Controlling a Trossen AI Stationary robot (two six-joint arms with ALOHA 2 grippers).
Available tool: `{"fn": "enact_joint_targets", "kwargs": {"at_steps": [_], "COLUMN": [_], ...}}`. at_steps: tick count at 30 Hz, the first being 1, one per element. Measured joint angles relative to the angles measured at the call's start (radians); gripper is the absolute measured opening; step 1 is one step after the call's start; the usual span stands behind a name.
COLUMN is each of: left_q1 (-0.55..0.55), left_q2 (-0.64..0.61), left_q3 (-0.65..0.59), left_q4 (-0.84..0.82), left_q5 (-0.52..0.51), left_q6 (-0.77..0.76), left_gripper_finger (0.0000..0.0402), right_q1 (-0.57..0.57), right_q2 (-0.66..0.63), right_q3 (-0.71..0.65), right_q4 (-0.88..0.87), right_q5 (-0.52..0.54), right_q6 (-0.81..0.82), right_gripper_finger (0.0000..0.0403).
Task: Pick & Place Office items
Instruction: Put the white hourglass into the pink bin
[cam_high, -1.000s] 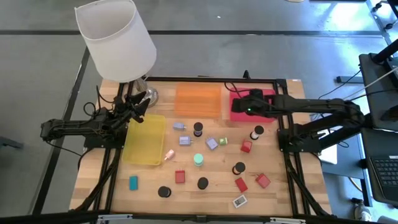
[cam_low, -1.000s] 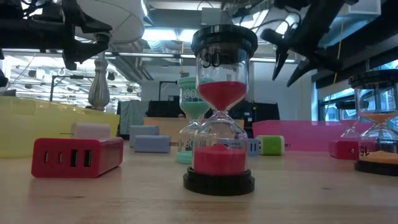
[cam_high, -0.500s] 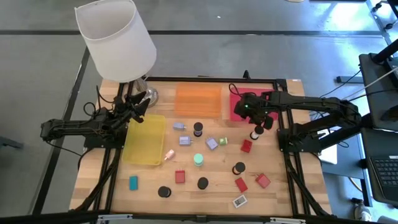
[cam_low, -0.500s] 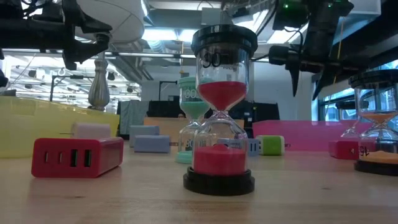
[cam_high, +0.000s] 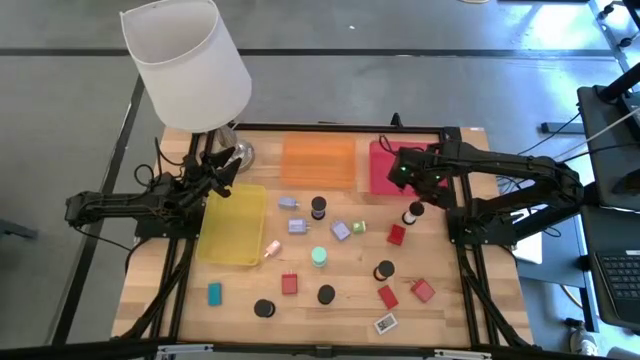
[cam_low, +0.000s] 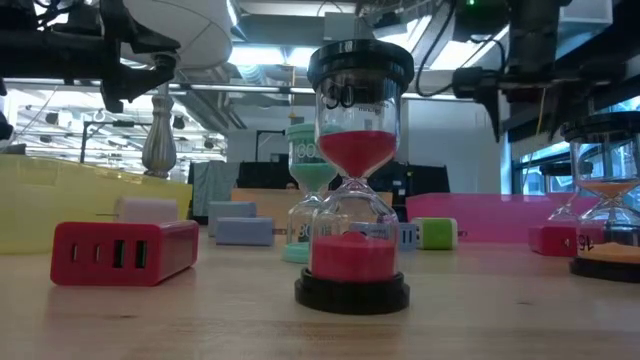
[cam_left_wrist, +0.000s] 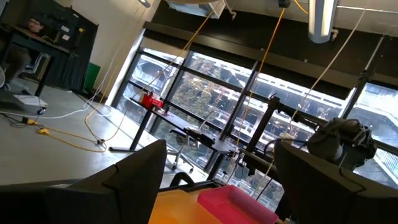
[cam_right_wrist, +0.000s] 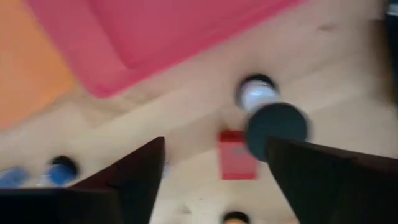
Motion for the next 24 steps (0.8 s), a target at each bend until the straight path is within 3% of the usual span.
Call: {"fn": "enact_joint_targets", "kwargs": {"at_steps": [9,24], "left_q1": [0.0,0.0], "left_q2": [0.0,0.0], "left_q3": [0.0,0.0], "left_q4": [0.0,0.0], "left_q5": [0.0,0.0], "left_q6": [0.0,0.0], "left_gripper_finger": [0.0294,0.0294], "right_q1": [0.0,0.016], "right_q2": [0.006,0.157], "right_q3": [0.0,0.0], "right_q4": [-0.082,-0.098], "right_q5": [-0.048,-0.041], "right_q6": [0.004,-0.047], "right_gripper_finger": [0.0394,0.039]}}
